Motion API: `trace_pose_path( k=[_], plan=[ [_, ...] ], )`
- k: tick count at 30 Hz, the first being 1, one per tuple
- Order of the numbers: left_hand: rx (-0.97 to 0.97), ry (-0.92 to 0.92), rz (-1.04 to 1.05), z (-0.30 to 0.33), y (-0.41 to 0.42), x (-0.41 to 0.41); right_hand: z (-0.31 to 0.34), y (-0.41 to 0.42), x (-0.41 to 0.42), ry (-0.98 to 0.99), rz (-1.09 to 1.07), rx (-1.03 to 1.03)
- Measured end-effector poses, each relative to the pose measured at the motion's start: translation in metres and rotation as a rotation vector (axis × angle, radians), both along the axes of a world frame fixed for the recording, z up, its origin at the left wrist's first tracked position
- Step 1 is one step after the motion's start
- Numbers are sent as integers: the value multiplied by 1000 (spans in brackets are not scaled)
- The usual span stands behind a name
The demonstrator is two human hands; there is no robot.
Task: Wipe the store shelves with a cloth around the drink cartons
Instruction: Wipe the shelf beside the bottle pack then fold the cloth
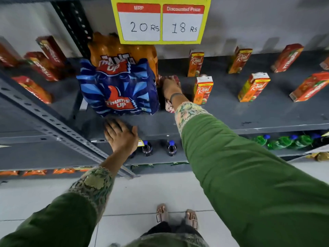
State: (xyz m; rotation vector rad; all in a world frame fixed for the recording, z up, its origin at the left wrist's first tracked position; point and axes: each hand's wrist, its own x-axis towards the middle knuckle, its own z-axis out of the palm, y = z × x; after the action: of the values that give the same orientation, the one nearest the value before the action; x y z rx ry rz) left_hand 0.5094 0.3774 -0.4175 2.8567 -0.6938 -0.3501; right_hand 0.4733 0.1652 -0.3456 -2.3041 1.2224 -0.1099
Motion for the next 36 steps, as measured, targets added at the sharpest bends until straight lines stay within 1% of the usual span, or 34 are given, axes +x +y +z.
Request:
trace_pose_path(
  k=[2,4,8,14,18,21,23,25,26,27,28,29,30,32,34,36],
  plan=[
    [-17,-26,-3,0,0,-2,-7,-1,-3,52,78,-30],
    [-32,-32,-6,1,0,-4,-16,5,-12,43,130,-65],
    [-30,-14,-1,3,0,-4,-26,32,-35,2,91,-36],
    [-30,0,-11,5,3,-4,-28,70,-63,69,119,-74],
    [-22,14,-18,6,3,-4,-26,97,-81,64,97,-57],
    [-17,34,-19,8,3,-4,-24,113,-93,40,141,17],
    [-6,61,-16,12,2,-4,-18,120,-105,-64,129,80],
    [6,89,-16,18,0,-2,-10,122,-117,-260,-27,59],
    [2,104,-17,21,0,0,-8,121,-123,-334,-134,3],
    [-15,120,-16,24,0,2,-9,118,-128,-348,-217,-72],
    [-43,133,-13,27,1,5,-11,117,-130,-289,-261,-136],
    [-75,143,-12,29,3,10,-13,116,-131,-182,-267,-166],
    [-108,154,-14,32,5,15,-15,118,-129,-79,-250,-171],
    [-187,181,0,36,9,25,-17,129,-118,17,-200,-159],
    [-312,211,66,40,15,31,-19,146,-103,23,-112,-166],
    [-471,266,148,43,23,35,-22,160,-91,-14,17,-178]
  ],
)
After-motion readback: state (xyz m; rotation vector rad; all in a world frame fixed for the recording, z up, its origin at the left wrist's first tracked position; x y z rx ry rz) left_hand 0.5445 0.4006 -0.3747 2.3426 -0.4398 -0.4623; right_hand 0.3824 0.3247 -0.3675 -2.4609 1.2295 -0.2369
